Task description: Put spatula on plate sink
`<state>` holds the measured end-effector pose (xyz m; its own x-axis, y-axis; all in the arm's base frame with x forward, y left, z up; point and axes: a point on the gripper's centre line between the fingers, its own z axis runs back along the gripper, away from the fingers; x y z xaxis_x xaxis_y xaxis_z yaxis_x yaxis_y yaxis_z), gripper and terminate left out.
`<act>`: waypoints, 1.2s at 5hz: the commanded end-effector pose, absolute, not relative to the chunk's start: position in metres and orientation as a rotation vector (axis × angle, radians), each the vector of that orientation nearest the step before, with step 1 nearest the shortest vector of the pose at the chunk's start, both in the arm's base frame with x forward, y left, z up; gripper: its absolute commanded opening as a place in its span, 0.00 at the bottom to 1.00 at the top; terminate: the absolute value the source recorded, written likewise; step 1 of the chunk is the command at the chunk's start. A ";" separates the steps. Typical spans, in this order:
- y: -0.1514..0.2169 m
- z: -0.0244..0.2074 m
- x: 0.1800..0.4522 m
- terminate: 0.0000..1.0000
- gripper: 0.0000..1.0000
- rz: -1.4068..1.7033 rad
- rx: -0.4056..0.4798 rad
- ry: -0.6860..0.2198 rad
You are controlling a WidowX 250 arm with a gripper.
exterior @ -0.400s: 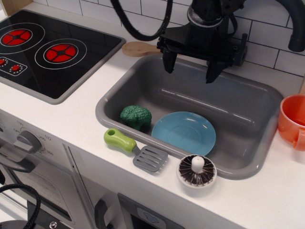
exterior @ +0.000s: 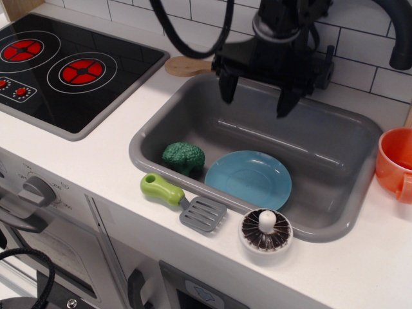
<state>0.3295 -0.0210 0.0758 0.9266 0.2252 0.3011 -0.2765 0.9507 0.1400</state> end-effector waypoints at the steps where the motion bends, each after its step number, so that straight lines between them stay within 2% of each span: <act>1: 0.001 0.080 0.319 0.00 1.00 -0.217 0.134 -0.274; 2: 0.012 0.085 0.302 0.00 1.00 -0.477 0.135 -0.200; 3: 0.022 0.093 0.286 0.00 1.00 -0.734 0.188 -0.204; 4: 0.030 0.099 0.270 0.00 1.00 -0.990 0.159 -0.158; 5: 0.038 0.102 0.249 0.00 1.00 -1.168 0.108 -0.181; 6: 0.043 0.095 0.235 0.00 1.00 -1.325 0.065 -0.113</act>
<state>0.2193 0.0378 0.0853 0.2318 -0.9719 0.0412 0.9688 0.2345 0.0801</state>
